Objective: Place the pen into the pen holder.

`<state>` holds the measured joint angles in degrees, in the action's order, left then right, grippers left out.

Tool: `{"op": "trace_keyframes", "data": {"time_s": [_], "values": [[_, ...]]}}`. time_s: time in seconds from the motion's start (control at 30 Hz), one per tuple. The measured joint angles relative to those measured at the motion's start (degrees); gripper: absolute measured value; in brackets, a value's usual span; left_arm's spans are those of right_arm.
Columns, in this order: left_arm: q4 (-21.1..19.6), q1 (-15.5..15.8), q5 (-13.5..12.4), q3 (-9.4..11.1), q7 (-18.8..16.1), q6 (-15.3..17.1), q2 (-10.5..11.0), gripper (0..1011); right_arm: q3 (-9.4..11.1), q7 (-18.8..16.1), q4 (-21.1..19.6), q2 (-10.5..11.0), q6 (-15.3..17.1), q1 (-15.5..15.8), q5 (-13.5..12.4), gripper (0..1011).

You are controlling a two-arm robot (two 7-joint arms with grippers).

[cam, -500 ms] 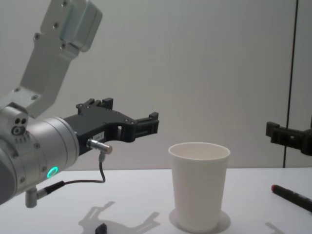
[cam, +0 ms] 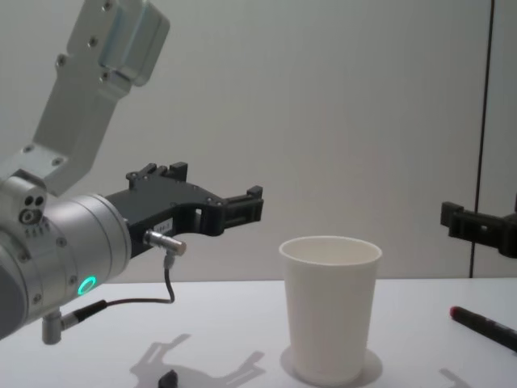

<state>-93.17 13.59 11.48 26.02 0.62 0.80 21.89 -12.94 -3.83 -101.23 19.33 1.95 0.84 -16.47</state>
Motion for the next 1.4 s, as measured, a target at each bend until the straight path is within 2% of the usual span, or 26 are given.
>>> {"op": "trace_keyframes", "data": {"time_s": [1.4], "values": [[0.00, 0.00, 0.00, 0.00, 0.00, 0.00, 0.00, 1001, 0.11, -0.49, 0.21, 0.00, 0.05, -0.26, -0.15, 1001]]}}
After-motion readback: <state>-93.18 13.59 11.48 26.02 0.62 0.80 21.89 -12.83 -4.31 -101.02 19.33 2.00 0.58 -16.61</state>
